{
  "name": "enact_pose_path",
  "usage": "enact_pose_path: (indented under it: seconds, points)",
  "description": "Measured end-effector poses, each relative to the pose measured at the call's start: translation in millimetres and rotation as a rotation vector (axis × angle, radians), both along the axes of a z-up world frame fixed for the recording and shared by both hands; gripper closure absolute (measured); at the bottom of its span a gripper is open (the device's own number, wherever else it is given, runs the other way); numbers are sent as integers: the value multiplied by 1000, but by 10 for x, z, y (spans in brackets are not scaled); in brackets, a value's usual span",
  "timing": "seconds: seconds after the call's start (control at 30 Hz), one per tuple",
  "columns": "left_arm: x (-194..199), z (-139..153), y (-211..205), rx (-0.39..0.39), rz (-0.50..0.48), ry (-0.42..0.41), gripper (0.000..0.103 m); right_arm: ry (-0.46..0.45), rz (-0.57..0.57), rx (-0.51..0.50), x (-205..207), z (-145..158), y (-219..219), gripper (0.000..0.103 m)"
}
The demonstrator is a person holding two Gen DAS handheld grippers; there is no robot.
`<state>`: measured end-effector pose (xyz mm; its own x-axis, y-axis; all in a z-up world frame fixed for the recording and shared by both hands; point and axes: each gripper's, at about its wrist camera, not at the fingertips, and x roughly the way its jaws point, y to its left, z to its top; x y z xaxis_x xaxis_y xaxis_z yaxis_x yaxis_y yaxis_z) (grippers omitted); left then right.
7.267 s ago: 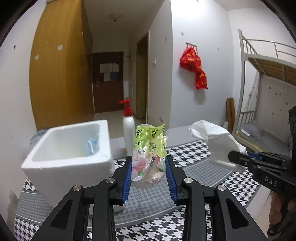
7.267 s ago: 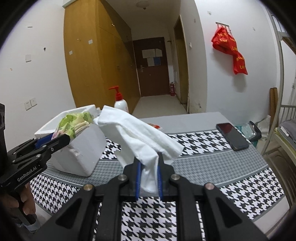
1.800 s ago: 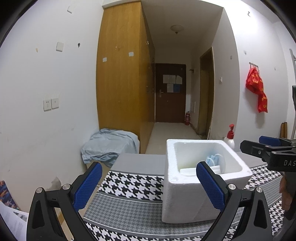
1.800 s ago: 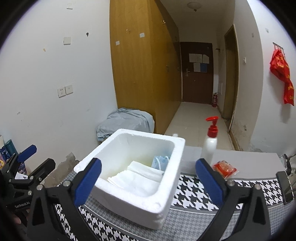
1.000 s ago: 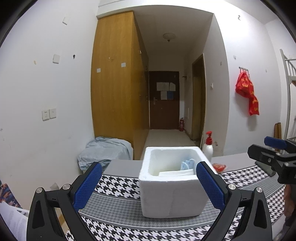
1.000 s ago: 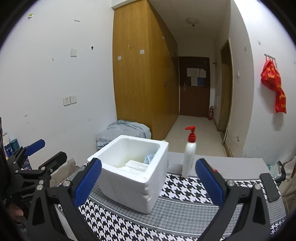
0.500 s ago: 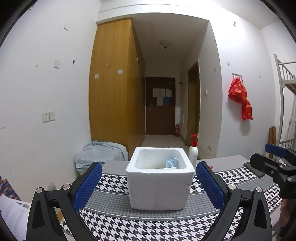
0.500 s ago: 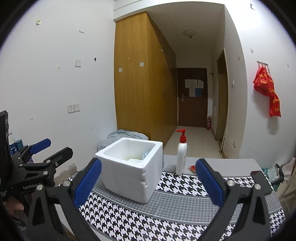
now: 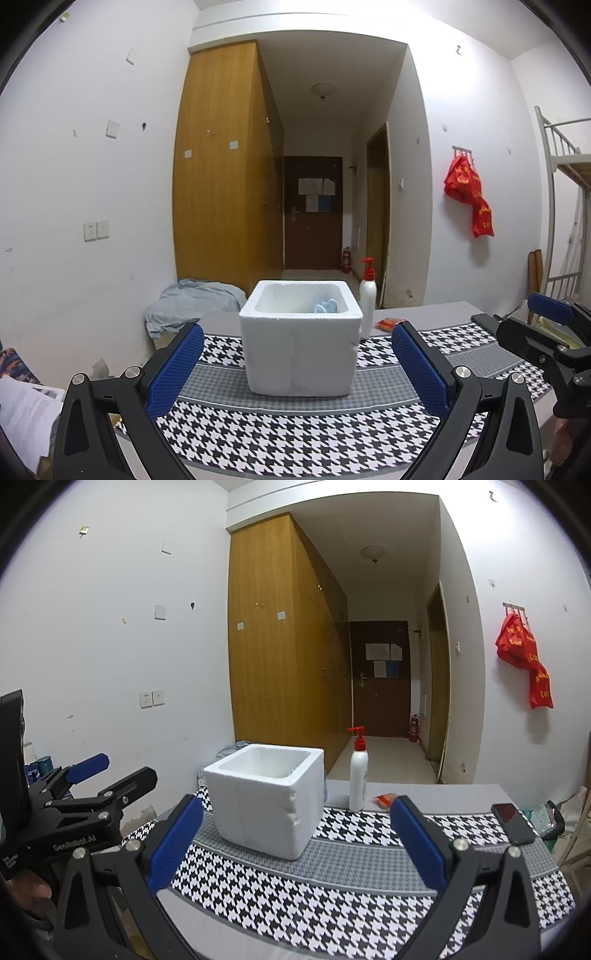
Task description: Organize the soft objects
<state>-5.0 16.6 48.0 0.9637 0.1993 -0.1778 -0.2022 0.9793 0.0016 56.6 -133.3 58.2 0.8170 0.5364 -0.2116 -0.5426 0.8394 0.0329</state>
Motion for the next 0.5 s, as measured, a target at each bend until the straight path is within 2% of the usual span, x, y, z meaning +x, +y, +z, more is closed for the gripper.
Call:
enact_pose_path:
  seconds: [0.13, 0.5]
  points:
    - [-109, -102, -67, -1, -9, -12, 1, -16, -16, 24, -116, -85, -60, 0]
    - [-339, -287, -103, -32, -32, -41, 1, 15, -40, 50, -270, -301, -195, 0]
